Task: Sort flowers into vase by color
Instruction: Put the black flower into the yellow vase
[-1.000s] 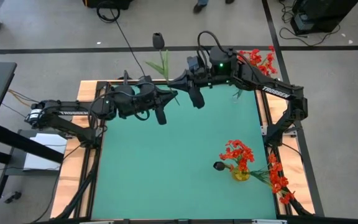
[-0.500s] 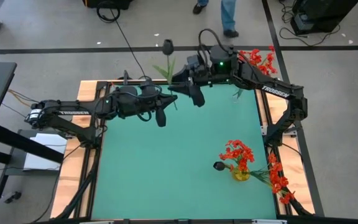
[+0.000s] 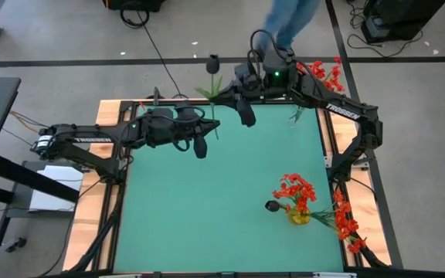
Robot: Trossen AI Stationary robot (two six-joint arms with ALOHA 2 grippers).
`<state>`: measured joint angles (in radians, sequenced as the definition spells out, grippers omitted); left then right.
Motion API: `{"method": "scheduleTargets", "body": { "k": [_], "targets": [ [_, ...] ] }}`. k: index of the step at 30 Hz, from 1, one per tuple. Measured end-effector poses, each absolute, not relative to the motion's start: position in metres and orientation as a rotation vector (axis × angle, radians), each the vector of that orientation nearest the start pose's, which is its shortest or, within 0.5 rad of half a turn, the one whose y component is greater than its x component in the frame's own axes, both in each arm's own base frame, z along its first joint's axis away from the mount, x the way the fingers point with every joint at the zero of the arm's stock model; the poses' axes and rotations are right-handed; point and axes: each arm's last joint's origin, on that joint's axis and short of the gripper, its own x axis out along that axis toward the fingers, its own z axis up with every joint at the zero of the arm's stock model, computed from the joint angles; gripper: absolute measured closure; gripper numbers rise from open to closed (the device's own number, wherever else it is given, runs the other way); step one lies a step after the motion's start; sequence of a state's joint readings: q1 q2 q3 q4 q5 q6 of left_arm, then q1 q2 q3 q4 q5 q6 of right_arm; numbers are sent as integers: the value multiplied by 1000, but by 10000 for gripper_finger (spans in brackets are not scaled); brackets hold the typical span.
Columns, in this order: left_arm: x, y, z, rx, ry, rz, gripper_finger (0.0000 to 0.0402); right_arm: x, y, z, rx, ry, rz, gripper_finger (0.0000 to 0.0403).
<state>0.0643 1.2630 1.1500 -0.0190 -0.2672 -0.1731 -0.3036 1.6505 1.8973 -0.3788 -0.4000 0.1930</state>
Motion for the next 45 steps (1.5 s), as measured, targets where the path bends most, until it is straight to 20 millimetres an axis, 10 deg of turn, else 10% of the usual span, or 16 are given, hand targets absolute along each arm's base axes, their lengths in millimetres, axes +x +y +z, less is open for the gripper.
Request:
{"method": "scheduleTargets", "body": {
  "k": [9, 23, 45],
  "targets": [
    [282, 29, 365, -314, 164, 400, 291, 331, -94, 465, 173, 268, -22, 396],
    [279, 25, 355, -416, 259, 424, 192, 214, -54, 499, 136, 307, -139, 400],
    [280, 27, 359, -527, 192, 436, 191, 61, 5, 382, 443, 252, 3, 400]
  ]
}}
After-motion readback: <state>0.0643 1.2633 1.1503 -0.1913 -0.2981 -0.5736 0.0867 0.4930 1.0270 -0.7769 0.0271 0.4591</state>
